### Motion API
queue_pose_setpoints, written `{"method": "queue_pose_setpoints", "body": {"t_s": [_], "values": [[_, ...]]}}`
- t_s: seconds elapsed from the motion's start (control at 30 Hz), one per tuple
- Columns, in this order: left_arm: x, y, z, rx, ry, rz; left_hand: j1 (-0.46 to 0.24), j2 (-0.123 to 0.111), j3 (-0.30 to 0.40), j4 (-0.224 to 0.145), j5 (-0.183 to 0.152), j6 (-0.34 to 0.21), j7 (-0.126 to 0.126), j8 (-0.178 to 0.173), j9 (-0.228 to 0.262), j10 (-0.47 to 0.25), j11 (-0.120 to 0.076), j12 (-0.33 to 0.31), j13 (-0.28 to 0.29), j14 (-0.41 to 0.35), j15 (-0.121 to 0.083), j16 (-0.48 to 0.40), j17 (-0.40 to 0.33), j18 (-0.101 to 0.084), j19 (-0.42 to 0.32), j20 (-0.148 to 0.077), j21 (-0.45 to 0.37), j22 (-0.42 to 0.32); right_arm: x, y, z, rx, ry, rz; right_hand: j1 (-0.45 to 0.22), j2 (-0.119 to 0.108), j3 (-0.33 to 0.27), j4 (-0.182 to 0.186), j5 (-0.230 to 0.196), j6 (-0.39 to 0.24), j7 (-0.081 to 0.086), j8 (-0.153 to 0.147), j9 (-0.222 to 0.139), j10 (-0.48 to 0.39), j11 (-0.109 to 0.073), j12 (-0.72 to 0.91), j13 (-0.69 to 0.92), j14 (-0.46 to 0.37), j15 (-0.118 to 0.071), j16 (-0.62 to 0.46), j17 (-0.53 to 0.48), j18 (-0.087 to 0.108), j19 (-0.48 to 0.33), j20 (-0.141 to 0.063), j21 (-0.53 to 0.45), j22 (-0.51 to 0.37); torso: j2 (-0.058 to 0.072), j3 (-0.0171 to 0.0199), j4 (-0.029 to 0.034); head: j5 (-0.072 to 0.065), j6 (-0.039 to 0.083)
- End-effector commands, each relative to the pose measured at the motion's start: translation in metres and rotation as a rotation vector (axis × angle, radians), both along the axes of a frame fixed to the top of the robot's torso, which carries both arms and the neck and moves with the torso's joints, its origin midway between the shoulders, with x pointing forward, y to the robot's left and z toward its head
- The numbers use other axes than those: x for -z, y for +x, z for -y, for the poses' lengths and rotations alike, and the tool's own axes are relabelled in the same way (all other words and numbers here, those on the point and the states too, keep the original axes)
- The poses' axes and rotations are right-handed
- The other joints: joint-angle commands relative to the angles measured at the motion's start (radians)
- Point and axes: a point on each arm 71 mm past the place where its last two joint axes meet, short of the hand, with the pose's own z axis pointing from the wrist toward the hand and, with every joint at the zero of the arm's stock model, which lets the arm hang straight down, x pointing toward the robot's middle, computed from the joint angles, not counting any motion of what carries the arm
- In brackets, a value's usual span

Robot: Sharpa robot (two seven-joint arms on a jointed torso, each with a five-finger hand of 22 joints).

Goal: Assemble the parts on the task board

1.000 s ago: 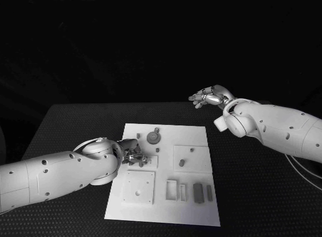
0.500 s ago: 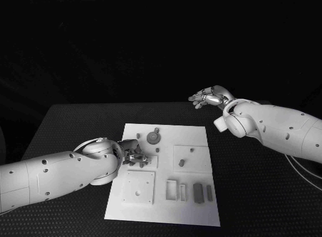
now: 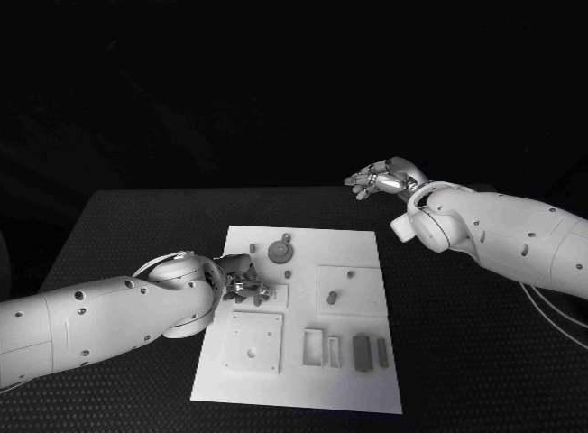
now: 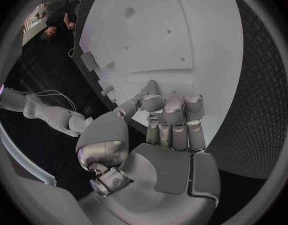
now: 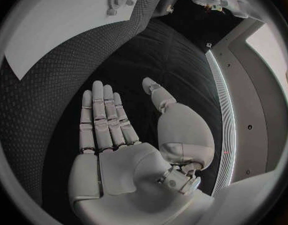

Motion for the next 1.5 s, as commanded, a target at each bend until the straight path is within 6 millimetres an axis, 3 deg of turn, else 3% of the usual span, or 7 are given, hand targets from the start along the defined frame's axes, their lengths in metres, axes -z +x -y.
{"method": "queue_pose_setpoints", "body": {"t_s": [0.03, 0.4, 1.5], "values": [[0.0, 0.001, -0.002, 0.0, -0.009, 0.004, 0.024, 0.013, 0.01, -0.004, 0.003, 0.004, 0.005, -0.002, -0.001, -0.004, 0.005, 0.0, -0.001, -0.003, -0.006, 0.003, -0.002, 0.009, -0.003, -0.103, 0.004, 0.009, 0.001, 0.0, -0.001, -0.015, 0.002, -0.004, -0.013, 0.0, -0.002, 0.005, 0.006, -0.003, 0.005, 0.003, -0.001, 0.007, 0.0, -0.006, -0.001, -0.002, 0.005, -0.004, -0.001, -0.012, -0.006, 0.002, -0.004, 0.002, 0.0, -0.0003, -0.0003, 0.0, 0.0], [0.001, 0.004, -0.008, -0.005, 0.006, 0.011, 0.033, 0.011, 0.01, -0.001, 0.003, 0.004, 0.005, -0.002, 0.0, -0.003, 0.006, 0.0, -0.002, -0.002, -0.005, 0.004, -0.002, 0.008, -0.003, -0.103, 0.005, 0.009, 0.001, -0.001, 0.0, -0.014, 0.002, -0.005, -0.017, 0.001, -0.002, 0.006, 0.007, -0.003, 0.005, 0.004, -0.002, 0.007, 0.0, -0.006, -0.002, -0.002, 0.005, -0.004, -0.001, -0.012, -0.006, 0.002, -0.005, 0.002, 0.0, 0.0003, 0.0003, 0.0, -0.001], [-0.001, 0.003, 0.005, 0.076, 0.078, 0.062, 0.055, 0.007, 0.01, 0.0, 0.003, 0.004, 0.005, 0.0, 0.001, -0.002, 0.006, -0.001, -0.003, -0.002, -0.004, 0.004, -0.003, 0.008, -0.003, -0.102, 0.005, 0.009, 0.001, -0.001, -0.001, -0.016, 0.005, -0.007, -0.019, 0.001, -0.002, 0.006, 0.009, -0.004, 0.005, 0.004, -0.002, 0.007, 0.0, -0.006, -0.004, -0.002, 0.005, -0.004, -0.002, -0.011, -0.006, 0.002, -0.006, 0.004, 0.001, 0.0006, -0.0004, 0.0, 0.0]]}}
